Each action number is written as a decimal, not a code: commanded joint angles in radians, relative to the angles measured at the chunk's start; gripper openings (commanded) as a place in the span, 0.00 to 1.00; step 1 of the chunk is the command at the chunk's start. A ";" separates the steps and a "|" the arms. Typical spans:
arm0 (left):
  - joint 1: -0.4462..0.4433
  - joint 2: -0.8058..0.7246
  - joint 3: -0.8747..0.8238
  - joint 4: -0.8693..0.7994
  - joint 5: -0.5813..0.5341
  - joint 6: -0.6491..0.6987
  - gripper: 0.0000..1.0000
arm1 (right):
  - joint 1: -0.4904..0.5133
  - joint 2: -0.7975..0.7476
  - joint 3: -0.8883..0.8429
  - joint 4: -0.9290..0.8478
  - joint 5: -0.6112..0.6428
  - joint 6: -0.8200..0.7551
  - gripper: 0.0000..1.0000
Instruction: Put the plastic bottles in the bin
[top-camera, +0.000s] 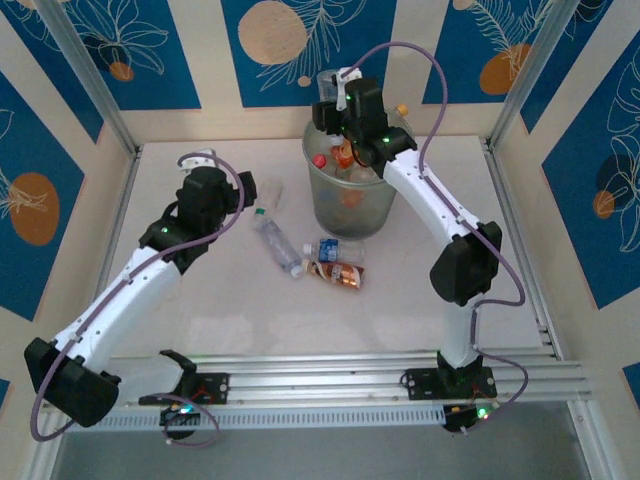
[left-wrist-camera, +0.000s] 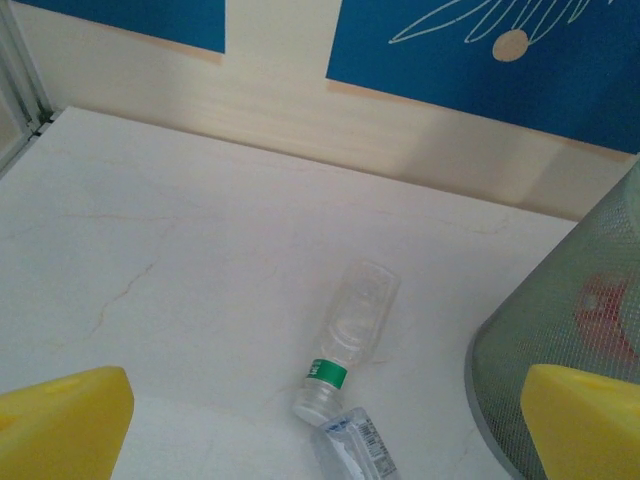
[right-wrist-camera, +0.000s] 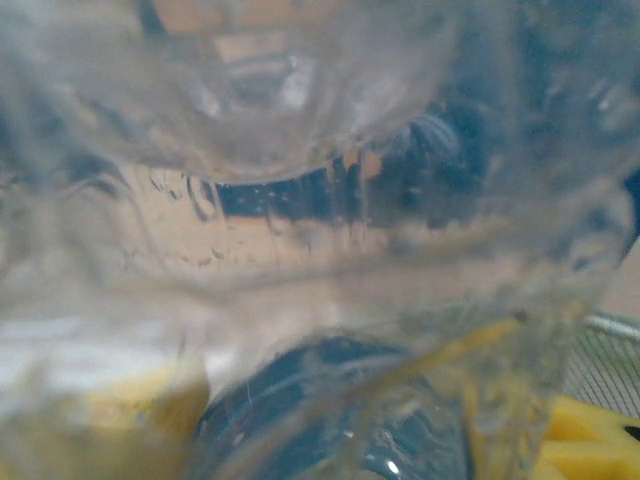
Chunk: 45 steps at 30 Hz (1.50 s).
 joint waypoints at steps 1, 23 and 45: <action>0.016 0.009 0.014 0.030 0.024 0.000 0.99 | -0.003 0.005 -0.012 0.140 -0.038 0.006 0.36; 0.023 0.082 0.046 0.036 0.042 0.008 1.00 | -0.020 -0.055 -0.270 0.315 -0.141 -0.002 0.72; 0.035 0.129 0.072 0.038 0.063 0.022 0.99 | -0.030 -0.174 -0.258 0.249 -0.113 0.002 0.86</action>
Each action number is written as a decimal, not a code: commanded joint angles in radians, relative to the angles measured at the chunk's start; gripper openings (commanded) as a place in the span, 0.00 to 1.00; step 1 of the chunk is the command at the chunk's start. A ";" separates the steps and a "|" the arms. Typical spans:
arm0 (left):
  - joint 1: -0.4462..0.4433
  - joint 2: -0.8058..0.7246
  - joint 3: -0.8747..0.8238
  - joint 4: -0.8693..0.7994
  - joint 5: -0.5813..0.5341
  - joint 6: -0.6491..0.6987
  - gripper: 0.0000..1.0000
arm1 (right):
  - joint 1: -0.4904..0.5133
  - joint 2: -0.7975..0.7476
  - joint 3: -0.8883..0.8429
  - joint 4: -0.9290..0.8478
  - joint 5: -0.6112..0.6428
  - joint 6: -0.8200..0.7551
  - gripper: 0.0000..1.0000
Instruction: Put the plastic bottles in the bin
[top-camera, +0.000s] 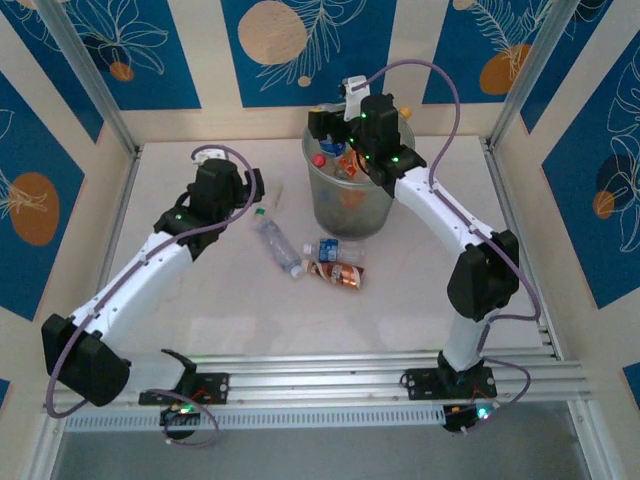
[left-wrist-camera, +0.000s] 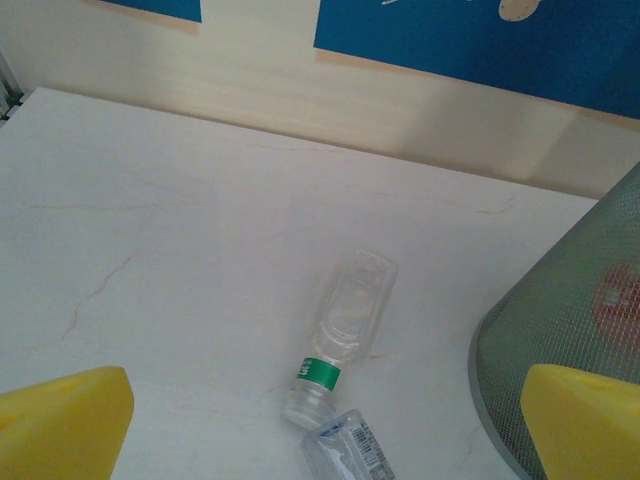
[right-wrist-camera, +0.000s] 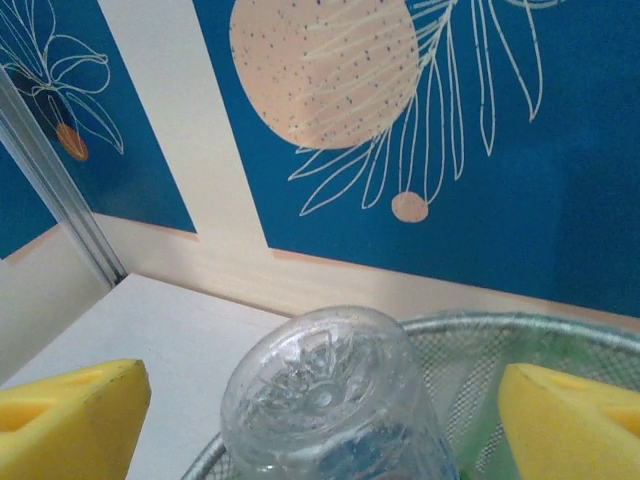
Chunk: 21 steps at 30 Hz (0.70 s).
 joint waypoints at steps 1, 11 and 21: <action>0.020 0.021 0.034 0.009 0.025 0.009 0.99 | -0.006 -0.010 0.068 -0.066 0.013 0.016 0.83; 0.058 0.127 0.085 0.013 0.082 -0.014 1.00 | -0.012 0.203 0.407 -0.405 0.048 0.039 0.68; 0.108 0.274 0.180 -0.005 0.161 -0.006 1.00 | -0.011 0.267 0.453 -0.569 0.100 0.064 0.41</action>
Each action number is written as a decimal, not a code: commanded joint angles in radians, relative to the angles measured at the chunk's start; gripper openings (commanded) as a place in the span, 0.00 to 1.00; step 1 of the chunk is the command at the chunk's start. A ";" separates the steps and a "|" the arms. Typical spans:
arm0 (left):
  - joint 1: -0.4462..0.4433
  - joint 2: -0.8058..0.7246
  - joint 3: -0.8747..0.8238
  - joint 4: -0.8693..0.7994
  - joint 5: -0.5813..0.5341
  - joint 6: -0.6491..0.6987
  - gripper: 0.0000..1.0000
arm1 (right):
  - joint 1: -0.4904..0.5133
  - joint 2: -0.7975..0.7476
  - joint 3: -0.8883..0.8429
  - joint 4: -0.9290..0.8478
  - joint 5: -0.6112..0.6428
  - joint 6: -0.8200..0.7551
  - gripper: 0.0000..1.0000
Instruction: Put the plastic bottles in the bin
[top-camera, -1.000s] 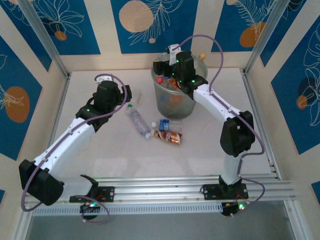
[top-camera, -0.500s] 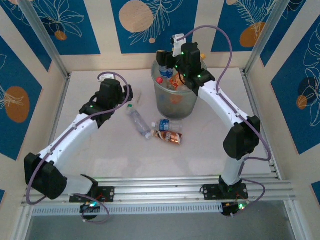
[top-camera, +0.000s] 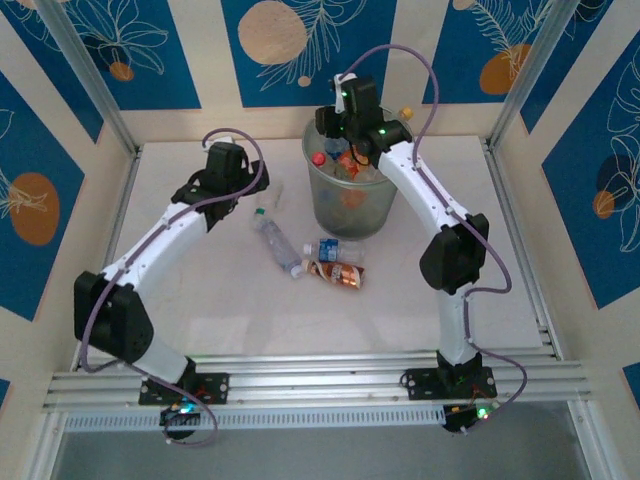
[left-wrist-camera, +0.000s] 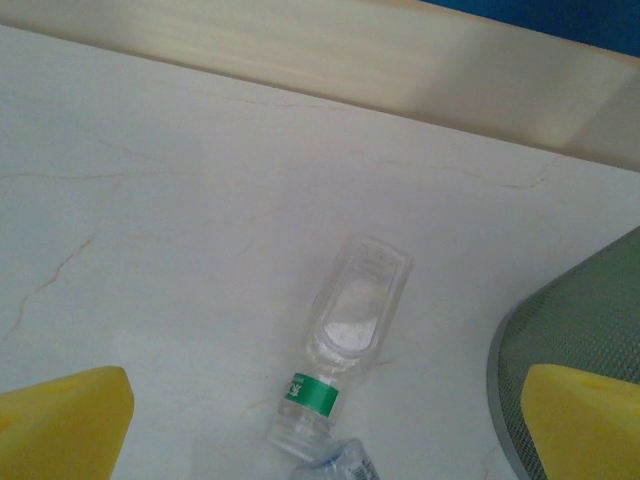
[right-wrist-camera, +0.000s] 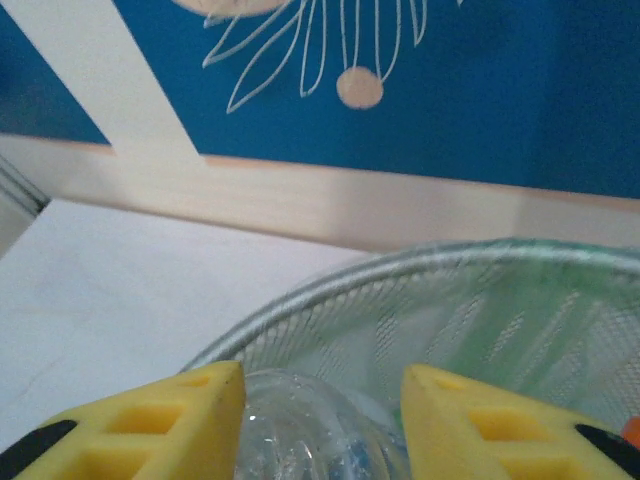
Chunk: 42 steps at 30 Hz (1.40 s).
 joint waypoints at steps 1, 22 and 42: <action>0.019 0.048 0.057 -0.011 0.040 0.011 1.00 | -0.004 -0.012 -0.020 -0.085 0.030 0.005 0.39; 0.054 0.423 0.366 -0.177 0.194 0.273 0.99 | 0.004 -0.022 0.210 -0.161 0.000 -0.050 0.67; 0.054 0.767 0.693 -0.336 0.216 0.293 0.99 | 0.027 -0.398 -0.133 -0.156 0.148 0.042 0.99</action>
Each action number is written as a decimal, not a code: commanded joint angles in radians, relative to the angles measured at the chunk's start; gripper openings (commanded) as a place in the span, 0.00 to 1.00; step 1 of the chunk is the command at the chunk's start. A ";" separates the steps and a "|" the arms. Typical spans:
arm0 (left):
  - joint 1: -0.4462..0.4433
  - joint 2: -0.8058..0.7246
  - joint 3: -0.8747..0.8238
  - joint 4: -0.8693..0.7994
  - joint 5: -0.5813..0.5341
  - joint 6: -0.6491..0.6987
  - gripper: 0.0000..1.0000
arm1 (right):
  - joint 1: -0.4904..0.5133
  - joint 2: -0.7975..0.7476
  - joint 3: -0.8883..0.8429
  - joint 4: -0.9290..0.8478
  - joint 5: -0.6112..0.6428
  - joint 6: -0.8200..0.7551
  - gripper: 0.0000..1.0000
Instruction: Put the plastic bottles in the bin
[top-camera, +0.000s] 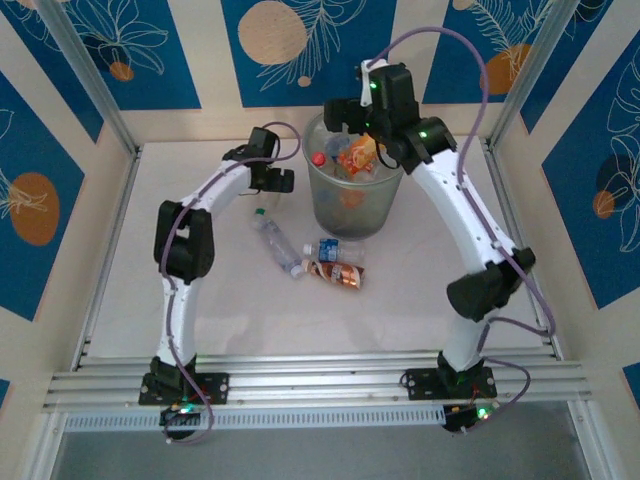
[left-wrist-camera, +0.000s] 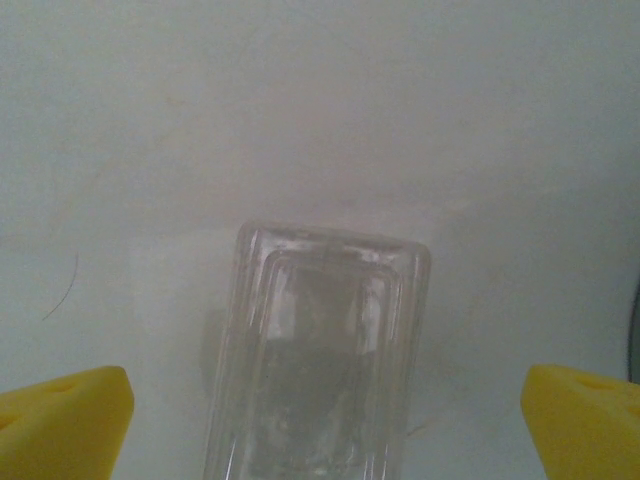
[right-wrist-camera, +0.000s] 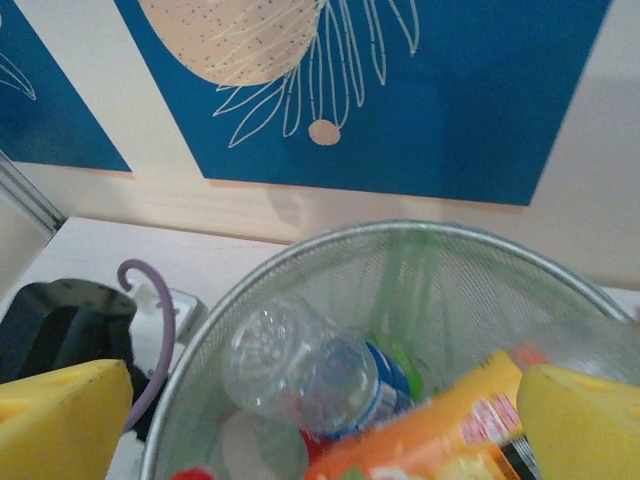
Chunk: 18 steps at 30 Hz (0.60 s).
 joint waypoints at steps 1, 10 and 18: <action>0.009 0.059 0.081 -0.073 -0.006 0.020 0.98 | 0.007 -0.109 -0.092 0.054 0.061 0.045 0.99; 0.015 0.125 0.120 -0.105 -0.013 0.017 0.87 | 0.015 -0.335 -0.362 0.105 0.153 0.098 0.99; 0.024 0.133 0.119 -0.105 -0.022 0.033 0.73 | 0.019 -0.471 -0.523 0.104 0.183 0.134 0.99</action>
